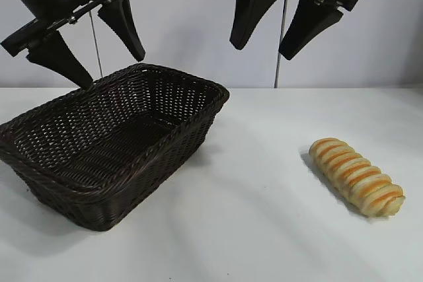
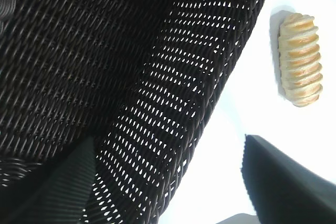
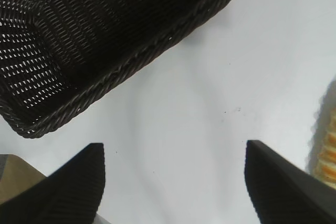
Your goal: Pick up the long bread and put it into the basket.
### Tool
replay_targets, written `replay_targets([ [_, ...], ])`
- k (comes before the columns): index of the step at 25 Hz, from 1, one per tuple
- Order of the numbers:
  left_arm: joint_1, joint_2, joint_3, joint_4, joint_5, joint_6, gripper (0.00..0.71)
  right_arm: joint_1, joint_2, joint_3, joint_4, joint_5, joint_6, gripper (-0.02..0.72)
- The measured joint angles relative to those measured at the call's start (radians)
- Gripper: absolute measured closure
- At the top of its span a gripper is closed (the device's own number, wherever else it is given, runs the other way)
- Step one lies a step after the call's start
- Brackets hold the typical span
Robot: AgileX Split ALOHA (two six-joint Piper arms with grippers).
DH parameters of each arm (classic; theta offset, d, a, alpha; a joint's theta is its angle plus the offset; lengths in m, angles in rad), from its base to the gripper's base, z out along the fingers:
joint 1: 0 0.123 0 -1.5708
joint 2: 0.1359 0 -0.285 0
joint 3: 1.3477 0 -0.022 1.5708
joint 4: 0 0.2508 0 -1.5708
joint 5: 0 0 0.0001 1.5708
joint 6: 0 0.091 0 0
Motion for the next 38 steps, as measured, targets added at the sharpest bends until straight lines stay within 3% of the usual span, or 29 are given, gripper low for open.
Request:
replay_targets([
  [26,0.0,0.0,0.0,0.0,-0.019,0.0,0.148,0.0,0.0,0.0,0.0,-0.023,0.0,0.167],
  [38,0.0,-0.068,0.0,0.079,0.077,0.0,0.148,0.0,0.0,0.0,0.0,-0.026,0.0,0.167],
])
